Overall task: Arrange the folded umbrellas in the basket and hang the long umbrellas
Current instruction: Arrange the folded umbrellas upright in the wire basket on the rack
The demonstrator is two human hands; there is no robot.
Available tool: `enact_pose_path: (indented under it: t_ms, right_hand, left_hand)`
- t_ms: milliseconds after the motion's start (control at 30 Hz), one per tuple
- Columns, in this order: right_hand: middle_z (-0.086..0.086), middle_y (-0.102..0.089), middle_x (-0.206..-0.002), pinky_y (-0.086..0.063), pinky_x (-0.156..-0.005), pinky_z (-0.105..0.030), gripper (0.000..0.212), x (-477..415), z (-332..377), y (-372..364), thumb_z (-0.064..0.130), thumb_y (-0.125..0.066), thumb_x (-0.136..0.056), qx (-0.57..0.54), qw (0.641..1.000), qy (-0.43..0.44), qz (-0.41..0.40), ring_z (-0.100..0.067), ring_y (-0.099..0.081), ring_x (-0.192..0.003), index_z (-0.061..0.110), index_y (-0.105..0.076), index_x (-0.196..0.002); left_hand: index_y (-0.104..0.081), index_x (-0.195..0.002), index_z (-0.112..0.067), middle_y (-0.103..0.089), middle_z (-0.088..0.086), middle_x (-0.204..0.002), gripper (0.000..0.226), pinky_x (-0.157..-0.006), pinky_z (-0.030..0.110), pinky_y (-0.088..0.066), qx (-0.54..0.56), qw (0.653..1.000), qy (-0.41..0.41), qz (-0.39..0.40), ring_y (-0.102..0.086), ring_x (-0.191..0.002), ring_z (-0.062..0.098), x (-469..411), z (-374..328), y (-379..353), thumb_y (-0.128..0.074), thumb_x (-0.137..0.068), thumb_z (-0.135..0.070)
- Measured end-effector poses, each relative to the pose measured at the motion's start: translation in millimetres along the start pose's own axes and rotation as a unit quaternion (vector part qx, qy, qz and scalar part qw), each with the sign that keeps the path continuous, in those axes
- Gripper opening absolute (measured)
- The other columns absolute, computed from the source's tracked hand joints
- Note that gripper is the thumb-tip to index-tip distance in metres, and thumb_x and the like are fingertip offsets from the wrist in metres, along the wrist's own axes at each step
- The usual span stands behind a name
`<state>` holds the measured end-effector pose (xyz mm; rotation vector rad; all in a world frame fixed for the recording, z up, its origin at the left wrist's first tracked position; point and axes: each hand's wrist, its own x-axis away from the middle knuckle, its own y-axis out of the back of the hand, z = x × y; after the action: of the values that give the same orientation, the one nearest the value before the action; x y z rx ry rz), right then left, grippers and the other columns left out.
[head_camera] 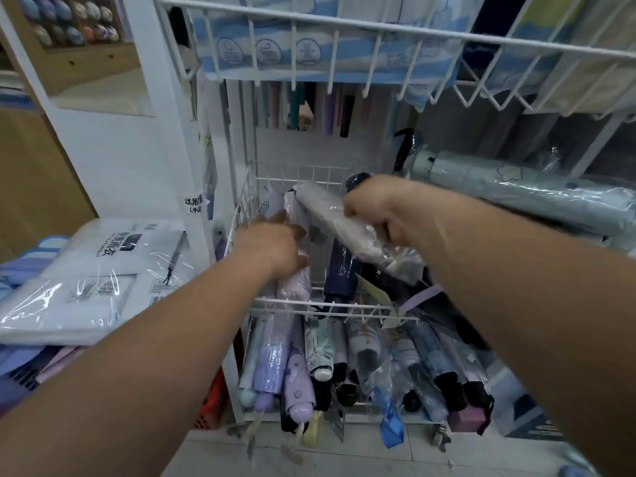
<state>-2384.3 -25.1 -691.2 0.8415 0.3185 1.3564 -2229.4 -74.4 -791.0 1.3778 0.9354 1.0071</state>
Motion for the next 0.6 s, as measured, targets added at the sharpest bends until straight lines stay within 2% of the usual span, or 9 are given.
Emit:
enact_pose_path:
  t_ms: [33,100,200,233,300,400,467,533,600]
  right_hand:
    - [-0.018,-0.054,-0.140,-0.047,-0.064,-0.022,0.040,-0.6,-1.8,-10.9,0.007,-0.047,-0.097,-0.040,0.999,-0.017,0.010,-0.032,-0.054,-0.128,0.002,-0.050,-0.136]
    - [-0.018,-0.053,-0.140,-0.046,-0.075,-0.028,0.044,-6.9,-12.5,-38.3,0.008,-0.050,-0.095,-0.101,0.994,-0.036,-0.001,-0.034,-0.055,-0.126,0.003,-0.048,-0.138]
    - [-0.014,-0.067,-0.113,-0.058,-0.081,-0.040,0.062,-16.1,-32.4,-72.8,0.024,-0.071,-0.070,-0.166,0.983,-0.048,-0.069,-0.036,-0.068,-0.097,0.008,-0.054,-0.127]
    - [-0.012,-0.068,-0.105,-0.060,-0.079,-0.043,0.064,-19.3,-37.3,-78.5,0.029,-0.073,-0.064,-0.162,0.981,-0.040,-0.097,-0.033,-0.069,-0.090,0.009,-0.055,-0.123]
    - [-0.009,-0.067,-0.102,-0.059,-0.080,-0.043,0.057,-19.8,-41.3,-82.9,0.033,-0.076,-0.069,-0.119,0.984,-0.024,-0.128,-0.031,-0.067,-0.090,0.011,-0.057,-0.118]
    - [-0.009,-0.070,-0.101,-0.055,-0.075,-0.033,0.041,-24.7,-45.1,-78.4,0.038,-0.069,-0.081,-0.079,0.989,0.011,-0.123,-0.029,-0.067,-0.091,0.011,-0.065,-0.112]
    - [-0.010,-0.071,-0.103,-0.056,-0.079,-0.033,0.028,-28.1,-46.8,-74.1,0.029,-0.060,-0.089,-0.038,0.994,0.023,-0.095,-0.028,-0.067,-0.093,0.009,-0.069,-0.107]
    - [-0.011,-0.070,-0.109,-0.055,-0.085,-0.033,0.026,-30.8,-50.0,-68.2,0.017,-0.053,-0.091,0.038,0.994,0.035,-0.095,-0.029,-0.066,-0.100,0.008,-0.071,-0.107]
    - [-0.012,-0.070,-0.108,-0.056,-0.085,-0.033,0.027,-33.6,-54.5,-59.2,0.010,-0.052,-0.088,0.063,0.986,0.044,-0.147,-0.031,-0.066,-0.102,0.008,-0.071,-0.108]
  left_hand:
    - [-0.037,-0.147,-0.048,-0.027,-0.001,-0.163,0.064,-0.115,0.055,-0.034,0.047,0.999,0.004,-0.001,-0.031,-0.145,0.035,2.3,3.1,-2.8,-0.056,-0.089,-0.064]
    - [-0.037,-0.149,-0.046,-0.033,0.000,-0.159,0.063,-0.112,0.051,-0.038,0.106,0.994,0.002,-0.024,-0.035,-0.142,0.037,6.7,8.1,-8.6,-0.059,-0.091,-0.058]
    - [-0.034,-0.151,-0.044,-0.028,0.002,-0.163,0.064,-0.114,0.048,-0.034,0.124,0.992,0.000,-0.026,-0.030,-0.144,0.039,9.0,10.3,-13.0,-0.059,-0.093,-0.053]
    - [-0.034,-0.151,-0.044,-0.026,0.002,-0.164,0.064,-0.115,0.048,-0.032,0.129,0.991,0.001,-0.020,-0.029,-0.145,0.039,8.3,10.6,-13.7,-0.059,-0.093,-0.051]
    - [-0.036,-0.150,-0.044,-0.030,0.003,-0.163,0.058,-0.116,0.047,-0.033,0.164,0.986,0.007,-0.029,-0.032,-0.145,0.036,5.6,14.2,-17.5,-0.055,-0.096,-0.049]
    - [-0.042,-0.147,-0.042,-0.047,0.001,-0.153,0.050,-0.113,0.043,-0.039,0.292,0.953,0.002,-0.073,-0.045,-0.138,0.029,5.5,15.6,-18.6,-0.047,-0.099,-0.051]
    - [-0.044,-0.146,-0.043,-0.049,-0.002,-0.151,0.052,-0.113,0.038,-0.038,0.373,0.925,-0.024,-0.065,-0.048,-0.136,0.024,11.3,10.6,-14.4,-0.049,-0.097,-0.057]
    - [-0.041,-0.147,-0.045,-0.047,-0.003,-0.152,0.063,-0.112,0.036,-0.036,0.364,0.929,-0.057,-0.015,-0.047,-0.136,0.023,18.3,4.8,-10.4,-0.056,-0.089,-0.064]
    - [-0.037,-0.147,-0.049,-0.045,-0.001,-0.152,0.082,-0.113,0.041,-0.036,0.305,0.950,-0.068,0.019,-0.044,-0.136,0.025,21.2,2.1,-9.6,-0.061,-0.074,-0.077]
